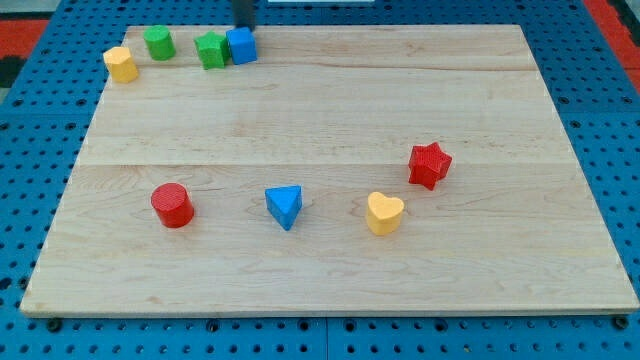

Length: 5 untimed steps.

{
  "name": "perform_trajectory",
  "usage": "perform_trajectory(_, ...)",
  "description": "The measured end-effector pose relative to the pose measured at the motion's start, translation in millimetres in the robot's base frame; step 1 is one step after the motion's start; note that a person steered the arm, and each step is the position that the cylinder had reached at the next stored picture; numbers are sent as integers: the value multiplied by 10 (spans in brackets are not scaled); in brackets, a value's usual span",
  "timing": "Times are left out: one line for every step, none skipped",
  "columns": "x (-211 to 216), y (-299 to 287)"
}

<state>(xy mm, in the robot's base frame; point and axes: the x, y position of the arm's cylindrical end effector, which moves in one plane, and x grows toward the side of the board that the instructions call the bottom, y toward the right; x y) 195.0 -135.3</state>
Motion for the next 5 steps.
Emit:
perform_trajectory(272, 127)
perform_trajectory(479, 613)
perform_trajectory(647, 1043)
perform_trajectory(800, 846)
perform_trajectory(645, 339)
